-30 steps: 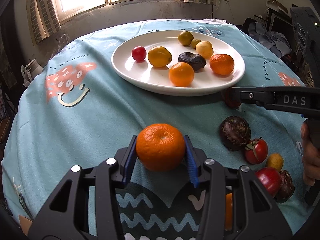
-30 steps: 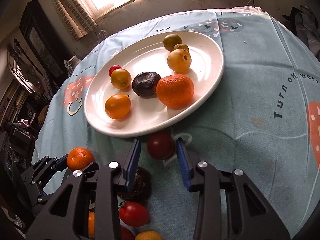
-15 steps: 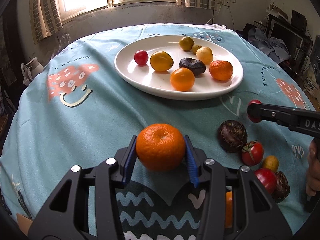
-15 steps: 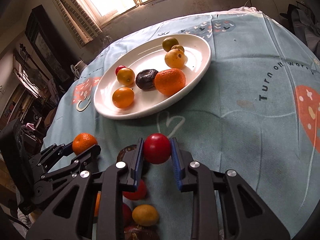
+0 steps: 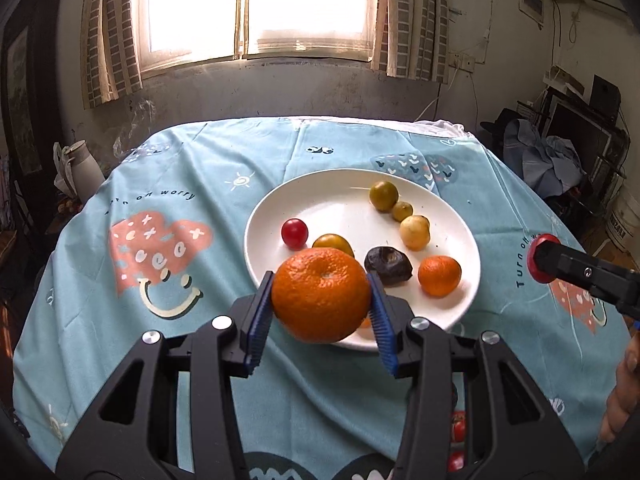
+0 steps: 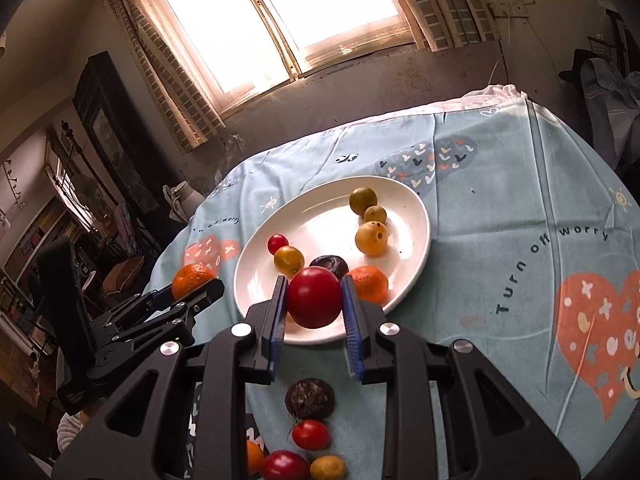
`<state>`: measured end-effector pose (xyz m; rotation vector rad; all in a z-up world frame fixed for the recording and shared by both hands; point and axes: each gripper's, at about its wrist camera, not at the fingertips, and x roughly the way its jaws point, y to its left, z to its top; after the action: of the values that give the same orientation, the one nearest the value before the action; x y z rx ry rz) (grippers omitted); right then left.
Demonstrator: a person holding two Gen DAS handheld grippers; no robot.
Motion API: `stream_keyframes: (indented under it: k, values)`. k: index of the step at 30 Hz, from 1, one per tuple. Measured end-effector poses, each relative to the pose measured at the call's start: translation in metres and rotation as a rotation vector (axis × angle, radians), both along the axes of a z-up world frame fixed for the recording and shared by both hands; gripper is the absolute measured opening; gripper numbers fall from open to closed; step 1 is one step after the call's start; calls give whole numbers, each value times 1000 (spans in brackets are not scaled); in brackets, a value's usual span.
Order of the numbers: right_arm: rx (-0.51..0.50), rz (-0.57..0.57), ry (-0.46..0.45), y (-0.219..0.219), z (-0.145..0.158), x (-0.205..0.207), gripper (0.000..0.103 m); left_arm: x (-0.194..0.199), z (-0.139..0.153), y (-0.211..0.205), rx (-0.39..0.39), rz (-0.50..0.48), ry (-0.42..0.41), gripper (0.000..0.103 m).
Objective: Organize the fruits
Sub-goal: 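Carry the mandarin to the plate with the left gripper while the right grasps a red tomato, then open both grippers over the plate to release the mandarin and tomato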
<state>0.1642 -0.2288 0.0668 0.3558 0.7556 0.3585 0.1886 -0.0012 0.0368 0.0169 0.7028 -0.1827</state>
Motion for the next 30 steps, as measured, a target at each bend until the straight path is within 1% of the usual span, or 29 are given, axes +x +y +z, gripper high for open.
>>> stream_keyframes:
  k: [3, 6, 9, 10, 11, 13, 16, 18, 19, 20, 21, 23, 25, 28, 30]
  values:
    - [-5, 11, 35, 16, -13, 31, 27, 23, -11, -2, 1, 28, 18, 46]
    - [-18, 14, 71, 32, -33, 59, 27, 41, -29, -4, 5, 24, 69, 46]
    - [-32, 8, 104, 39, -51, 80, 28, 54, -41, -4, 9, 16, 102, 47]
    - [-31, 3, 113, 38, -55, 85, 29, 56, -43, -5, 9, 10, 104, 50]
    - [-27, -2, 125, 37, -58, 89, 29, 57, -43, -5, 14, 12, 94, 61]
    - [-22, -10, 153, 32, -61, 93, 29, 54, -39, -5, 35, 29, 56, 75]
    - [3, -16, 159, 24, -57, 88, 29, 46, -32, -3, 32, 34, 30, 78]
    - [21, -15, 134, 22, -46, 81, 30, 39, -28, 2, 26, 44, 20, 83]
    - [29, -9, 122, 22, -40, 77, 35, 35, -27, 4, 29, 54, 13, 86]
    - [27, -5, 114, 22, -34, 73, 65, 31, -26, 7, 33, 65, 7, 88]
    - [25, -10, 90, 22, -28, 68, 75, 27, -25, 9, 36, 75, 3, 89]
    - [11, -31, 8, 19, -12, 54, 76, 20, -23, 16, 20, 94, 4, 89]
    - [4, -29, -39, 17, 2, 40, 76, 12, -24, 23, -8, 106, 14, 90]
    - [38, -11, -66, 14, 14, 18, 76, -5, -29, 31, -19, 127, 37, 90]
    - [33, 11, -69, 13, 13, 0, 76, -17, -32, 34, -23, 121, 50, 90]
